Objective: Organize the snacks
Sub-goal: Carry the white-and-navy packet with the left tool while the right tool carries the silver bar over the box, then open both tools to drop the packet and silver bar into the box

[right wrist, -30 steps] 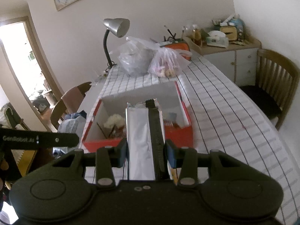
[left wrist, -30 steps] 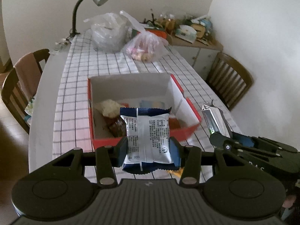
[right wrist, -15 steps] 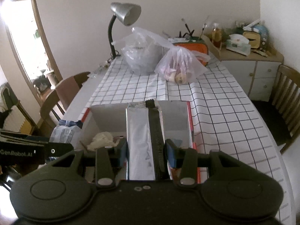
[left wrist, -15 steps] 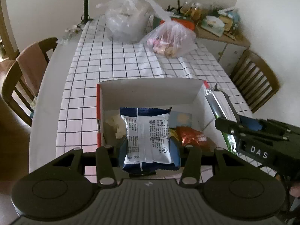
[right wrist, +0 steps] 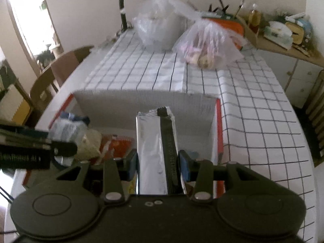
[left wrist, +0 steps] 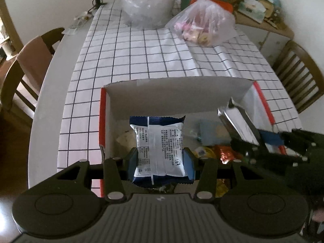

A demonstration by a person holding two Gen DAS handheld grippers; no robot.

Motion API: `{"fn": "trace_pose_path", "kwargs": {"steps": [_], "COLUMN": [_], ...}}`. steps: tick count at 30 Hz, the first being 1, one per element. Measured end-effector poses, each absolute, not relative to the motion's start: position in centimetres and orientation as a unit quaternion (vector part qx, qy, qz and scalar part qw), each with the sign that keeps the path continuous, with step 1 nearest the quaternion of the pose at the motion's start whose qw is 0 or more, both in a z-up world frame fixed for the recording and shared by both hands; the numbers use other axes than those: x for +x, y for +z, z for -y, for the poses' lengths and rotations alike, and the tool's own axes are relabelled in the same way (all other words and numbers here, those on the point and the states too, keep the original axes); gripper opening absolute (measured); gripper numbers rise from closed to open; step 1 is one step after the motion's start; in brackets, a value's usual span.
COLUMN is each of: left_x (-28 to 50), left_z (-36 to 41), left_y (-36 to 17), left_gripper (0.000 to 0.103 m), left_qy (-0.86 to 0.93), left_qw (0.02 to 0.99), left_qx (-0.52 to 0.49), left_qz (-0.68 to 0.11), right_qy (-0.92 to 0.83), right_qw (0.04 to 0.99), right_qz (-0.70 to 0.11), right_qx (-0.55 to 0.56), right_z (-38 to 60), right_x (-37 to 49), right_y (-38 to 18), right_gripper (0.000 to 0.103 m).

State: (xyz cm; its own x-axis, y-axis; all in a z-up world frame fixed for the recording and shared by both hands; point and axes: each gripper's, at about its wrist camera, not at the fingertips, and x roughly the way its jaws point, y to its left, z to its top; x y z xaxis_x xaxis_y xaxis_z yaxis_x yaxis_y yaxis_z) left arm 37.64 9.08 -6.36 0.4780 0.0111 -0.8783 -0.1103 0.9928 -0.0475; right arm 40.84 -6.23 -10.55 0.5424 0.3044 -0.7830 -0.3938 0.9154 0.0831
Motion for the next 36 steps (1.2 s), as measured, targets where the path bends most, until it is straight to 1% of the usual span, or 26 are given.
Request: {"fn": "trace_pose_path", "kwargs": {"steps": [9,17,20,23,24,27,32,36], "left_x": [38.3,38.5,38.3,38.0,37.8,37.4,36.2,35.1], "left_z": [-8.6,-7.9,-7.9,-7.9,-7.9,-7.8,-7.2,-6.6], "left_y": [-8.6,-9.1,-9.3,-9.2,-9.1,-8.6,-7.4,-6.5], "left_gripper": [0.046,0.048,0.05,0.057,0.058,0.059,0.064,0.065], "left_qy": [0.051,0.064,0.07,0.077,0.079,0.084,0.084,0.08], "left_qw": [0.845,0.845,0.844,0.845,0.846,0.848,0.858,0.866], "left_qx": [-0.045,-0.042,-0.048,-0.051,-0.053,-0.058,-0.064,-0.067], "left_qz": [-0.53,-0.529,-0.529,-0.527,-0.525,-0.52,-0.502,-0.489], "right_qy": [0.22,0.239,0.248,0.257,0.26,0.264,0.274,0.278], "right_qw": [0.856,0.848,0.847,0.846,0.846,0.849,0.853,0.859], "right_qz": [-0.46,-0.465,-0.463,-0.459,-0.458,-0.451,-0.437,-0.424], "right_qx": [-0.083,-0.091,-0.087,-0.086,-0.086,-0.081,-0.073,-0.07], "right_z": [5.6,5.6,5.8,5.9,6.0,6.5,7.5,8.2], "right_x": [41.4,41.5,41.5,41.4,41.4,41.3,40.9,40.1], "right_y": [-12.7,-12.9,-12.8,-12.6,-12.5,-12.1,-10.7,-9.5], "right_gripper": [0.041,0.04,0.041,0.043,0.043,0.049,0.053,0.058]}}
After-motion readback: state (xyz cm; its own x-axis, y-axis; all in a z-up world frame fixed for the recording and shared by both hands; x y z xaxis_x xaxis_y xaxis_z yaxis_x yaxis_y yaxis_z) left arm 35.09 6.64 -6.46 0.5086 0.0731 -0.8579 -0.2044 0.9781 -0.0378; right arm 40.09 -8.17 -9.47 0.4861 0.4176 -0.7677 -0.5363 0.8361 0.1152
